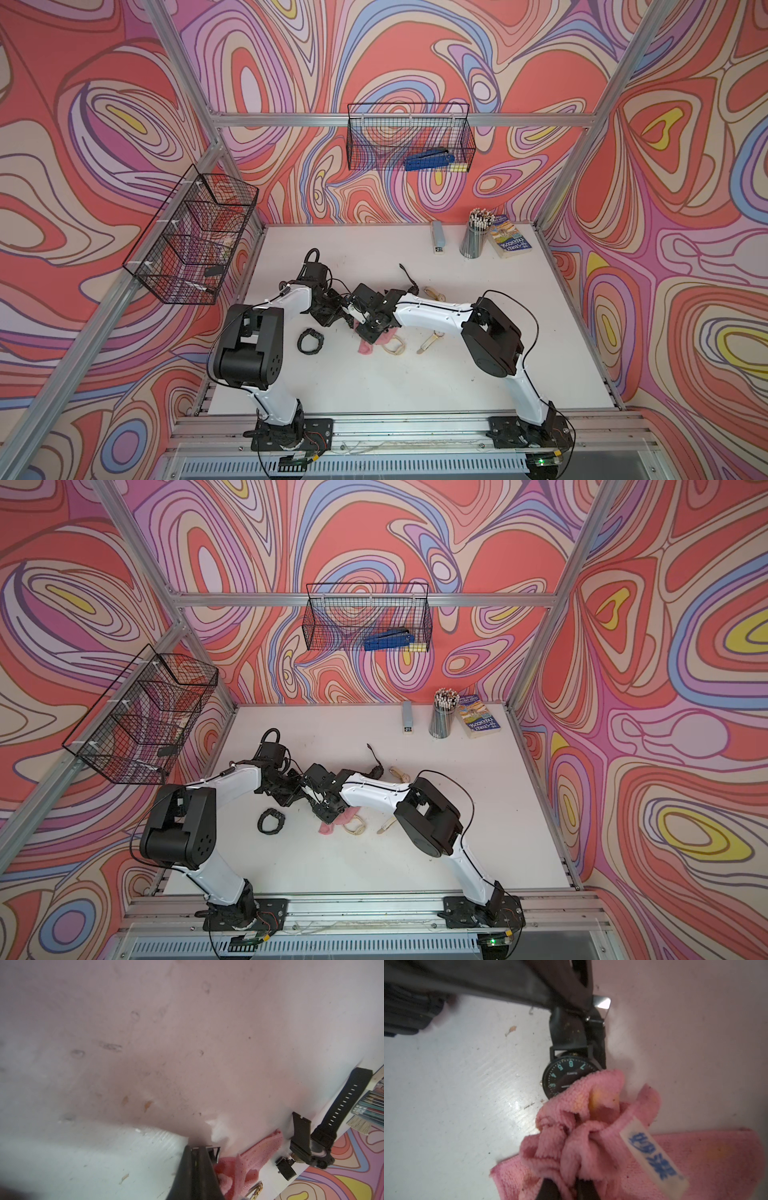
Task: Wipe the watch dial
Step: Wipe the dirt from the watch dial, then place the watch at the center of the board.
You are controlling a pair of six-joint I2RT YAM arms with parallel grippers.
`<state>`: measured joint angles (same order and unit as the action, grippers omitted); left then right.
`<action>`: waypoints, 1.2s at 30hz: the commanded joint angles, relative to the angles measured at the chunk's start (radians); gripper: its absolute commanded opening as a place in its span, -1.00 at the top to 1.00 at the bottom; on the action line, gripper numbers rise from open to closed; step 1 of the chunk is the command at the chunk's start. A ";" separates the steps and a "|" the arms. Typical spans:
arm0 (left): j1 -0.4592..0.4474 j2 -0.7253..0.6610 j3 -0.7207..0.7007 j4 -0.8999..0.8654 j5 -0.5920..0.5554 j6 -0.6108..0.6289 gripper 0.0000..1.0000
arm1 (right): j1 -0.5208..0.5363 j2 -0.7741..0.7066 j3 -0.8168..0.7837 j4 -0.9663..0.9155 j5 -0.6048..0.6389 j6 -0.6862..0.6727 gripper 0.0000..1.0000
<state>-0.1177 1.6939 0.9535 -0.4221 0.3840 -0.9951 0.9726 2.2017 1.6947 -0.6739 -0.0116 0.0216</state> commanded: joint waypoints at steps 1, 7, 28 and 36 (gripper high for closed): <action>-0.010 0.004 0.004 -0.004 0.022 -0.005 0.92 | -0.031 -0.032 -0.065 -0.061 0.108 0.011 1.00; -0.016 0.031 0.031 -0.004 0.026 -0.011 0.91 | -0.090 -0.126 -0.102 -0.051 0.150 0.025 1.00; -0.083 0.132 0.142 -0.027 0.024 -0.064 0.86 | -0.082 -0.064 -0.086 0.057 0.045 0.091 1.00; -0.083 0.064 0.168 -0.126 -0.046 -0.032 -0.03 | -0.134 -0.241 -0.165 0.091 0.083 0.043 1.00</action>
<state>-0.2005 1.8072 1.0958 -0.4732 0.3855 -1.0397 0.8310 2.0300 1.5288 -0.5850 0.0387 0.0826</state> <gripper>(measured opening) 0.476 0.104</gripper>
